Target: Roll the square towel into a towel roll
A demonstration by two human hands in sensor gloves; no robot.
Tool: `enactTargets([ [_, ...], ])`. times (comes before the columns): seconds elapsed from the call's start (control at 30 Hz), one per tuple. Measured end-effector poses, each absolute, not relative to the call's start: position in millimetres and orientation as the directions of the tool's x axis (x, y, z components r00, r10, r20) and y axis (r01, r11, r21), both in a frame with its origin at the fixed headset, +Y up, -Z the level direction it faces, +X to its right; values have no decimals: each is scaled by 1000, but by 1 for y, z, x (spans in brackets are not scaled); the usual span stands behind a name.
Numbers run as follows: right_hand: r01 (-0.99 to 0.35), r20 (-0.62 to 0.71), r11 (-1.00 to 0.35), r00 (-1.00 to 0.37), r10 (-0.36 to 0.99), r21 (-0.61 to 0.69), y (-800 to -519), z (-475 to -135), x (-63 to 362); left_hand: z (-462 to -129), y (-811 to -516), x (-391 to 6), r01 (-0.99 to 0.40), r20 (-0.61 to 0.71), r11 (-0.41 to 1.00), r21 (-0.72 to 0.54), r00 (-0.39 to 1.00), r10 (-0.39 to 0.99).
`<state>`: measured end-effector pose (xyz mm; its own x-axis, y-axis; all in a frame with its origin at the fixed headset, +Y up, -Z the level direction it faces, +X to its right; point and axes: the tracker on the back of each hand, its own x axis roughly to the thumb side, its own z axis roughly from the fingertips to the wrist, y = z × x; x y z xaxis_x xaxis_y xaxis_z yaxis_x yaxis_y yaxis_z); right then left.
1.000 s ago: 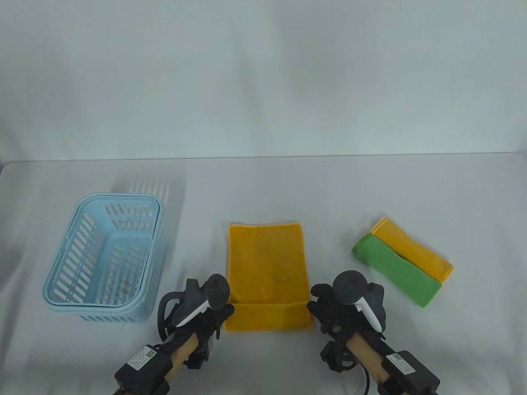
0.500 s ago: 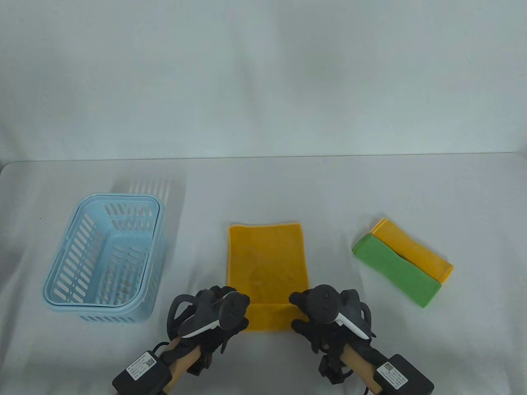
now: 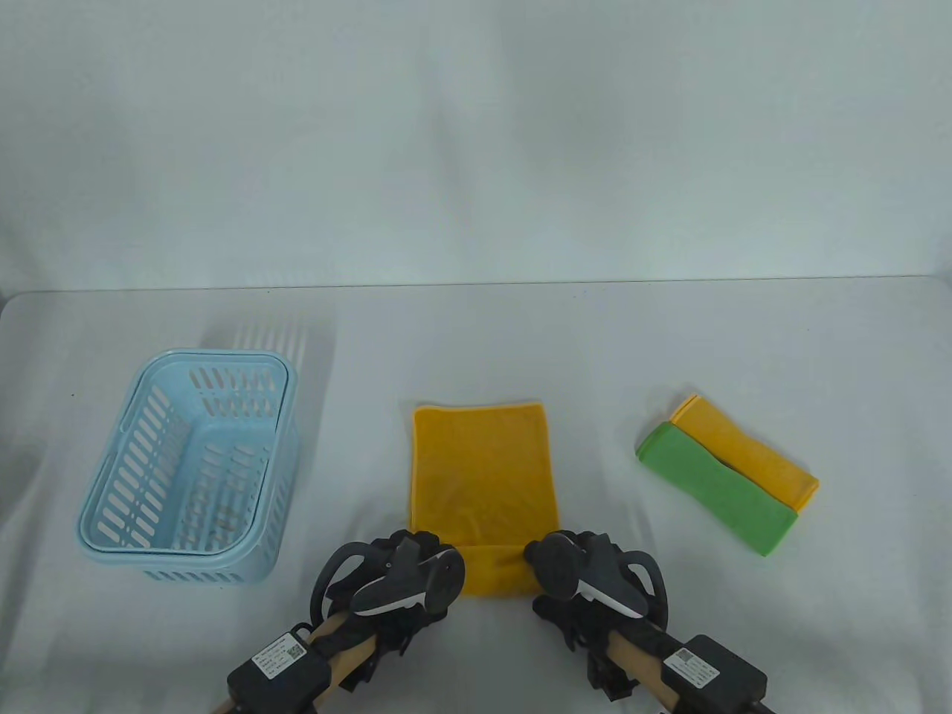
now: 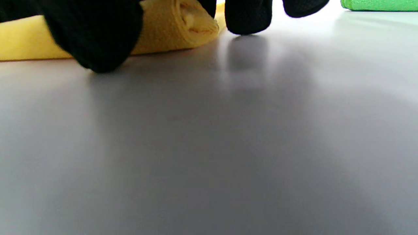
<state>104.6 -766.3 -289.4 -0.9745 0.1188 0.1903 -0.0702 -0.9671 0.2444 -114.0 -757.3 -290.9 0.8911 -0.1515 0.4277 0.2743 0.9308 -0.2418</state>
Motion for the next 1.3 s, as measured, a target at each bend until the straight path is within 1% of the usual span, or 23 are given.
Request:
enactTargets([
  [0.1,-82,190,-978,-975,119,191,-765,-288,104,-293,-759,-117,260,416,929,-263,900,-134],
  [0.17,-123,180,-979,-972,152,160,-761,-289,104,-294,-760,-119,248,403,928,-278,907,-122],
  [0.3,-173,160,-972,-967,199,159,-757,-292,108,-297,-760,-121,235,388,927,-292,915,-110],
  [0.47,-259,112,-946,-952,284,195,-754,-298,116,-298,-755,-122,222,387,941,-254,915,-112],
  [0.6,-328,80,-905,-929,360,272,-749,-307,121,-301,-746,-123,163,375,955,-249,925,-60],
  [0.67,-329,71,-875,-924,376,354,-746,-317,121,-303,-743,-126,135,363,956,-262,931,-32],
  [0.8,-372,3,-792,-904,427,484,-742,-333,124,-308,-740,-135,42,317,951,-308,946,61],
  [0.9,-440,-24,-746,-868,497,500,-745,-335,129,-313,-739,-143,-39,276,934,-355,950,145],
  [1.0,-502,-70,-687,-830,553,525,-750,-333,134,-316,-738,-150,-152,224,890,-430,937,268],
  [1.07,-546,-107,-667,-808,580,507,-754,-330,138,-318,-739,-154,-206,189,861,-465,927,324],
  [1.13,-562,-123,-670,-803,584,486,-755,-330,139,-318,-740,-156,-214,177,855,-473,927,330],
  [1.17,-580,-143,-684,-798,585,443,-756,-330,139,-319,-740,-156,-203,172,867,-455,935,309],
  [1.3,-596,-179,-720,-800,573,356,-759,-335,139,-322,-741,-158,-160,144,914,-371,963,228],
])
